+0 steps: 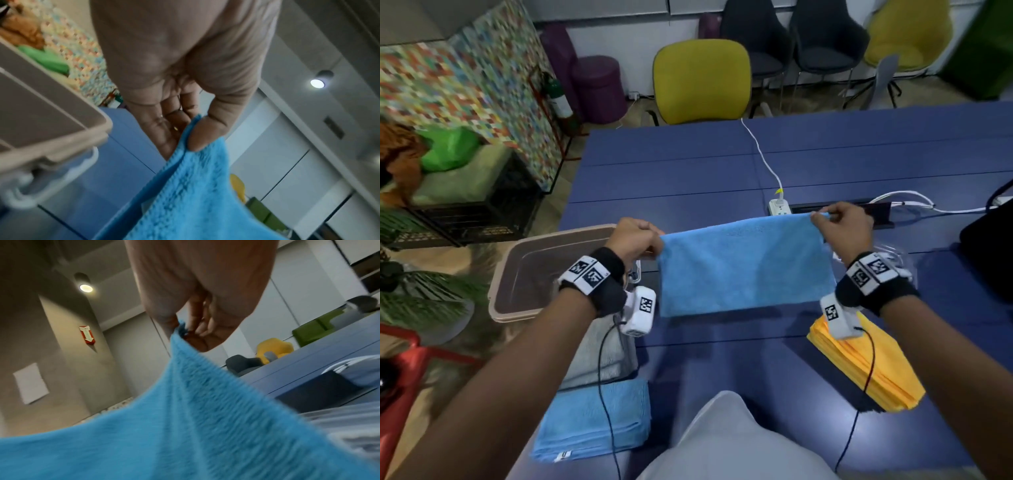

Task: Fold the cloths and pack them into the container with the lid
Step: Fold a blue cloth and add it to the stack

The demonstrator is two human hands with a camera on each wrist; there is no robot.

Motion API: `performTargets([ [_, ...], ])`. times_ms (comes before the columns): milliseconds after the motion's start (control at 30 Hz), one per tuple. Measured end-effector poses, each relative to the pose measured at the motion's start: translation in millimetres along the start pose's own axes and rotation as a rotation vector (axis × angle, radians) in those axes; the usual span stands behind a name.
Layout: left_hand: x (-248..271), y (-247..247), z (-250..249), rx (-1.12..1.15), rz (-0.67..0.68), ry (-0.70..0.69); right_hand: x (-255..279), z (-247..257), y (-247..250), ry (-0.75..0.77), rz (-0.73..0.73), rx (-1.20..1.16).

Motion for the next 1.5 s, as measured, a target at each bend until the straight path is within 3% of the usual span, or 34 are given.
performTargets([
  [67,4,-18,-1,0.083,0.034,0.017,21,17,-15,-0.02,0.006,-0.104],
  [200,22,-57,-2,0.195,0.099,-0.001,63,47,-50,0.006,0.166,-0.327],
  [333,38,-81,-3,0.227,0.069,-0.082,86,64,-67,0.025,0.303,-0.385],
  [600,63,-92,13,-0.005,-0.021,-0.412,103,65,-64,-0.082,0.406,-0.555],
  [700,70,-91,17,-0.172,-0.055,-0.543,104,61,-61,-0.028,0.525,-0.557],
  [800,70,-82,17,-0.22,-0.059,-0.619,103,60,-52,0.322,0.497,-0.247],
  [867,73,-76,14,-0.312,0.025,-0.675,95,58,-44,0.603,0.438,-0.012],
  [933,77,-71,9,-0.425,0.127,-0.747,85,53,-41,0.765,0.499,0.163],
  [1000,80,-66,6,-0.494,0.196,-0.785,75,44,-46,0.798,0.642,0.377],
  [1100,83,-55,4,-0.524,0.2,-0.783,65,29,-51,0.66,0.884,0.567],
  [1167,81,-39,8,-0.553,0.155,-0.752,59,22,-42,0.597,0.944,0.45],
  [1233,74,-24,16,-0.578,0.142,-0.674,56,18,-32,0.505,0.91,0.174],
  [1333,67,-12,27,-0.618,0.276,-0.495,60,31,-21,0.378,0.829,-0.264],
  [1433,71,-26,23,-0.654,0.462,-0.503,72,63,-24,0.503,0.827,-0.317],
  [1500,71,-49,15,-0.52,0.493,-0.538,77,81,-30,0.628,0.788,-0.292],
])
Point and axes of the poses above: each hand's wrist, its own x-axis away from the middle knuckle, its own y-axis out of the back of the hand, z = x × y, the point moved 1 cm from there along -x, towards the middle knuckle, and after that the axes turned 4 degrees about y, right-handed, at the moved point
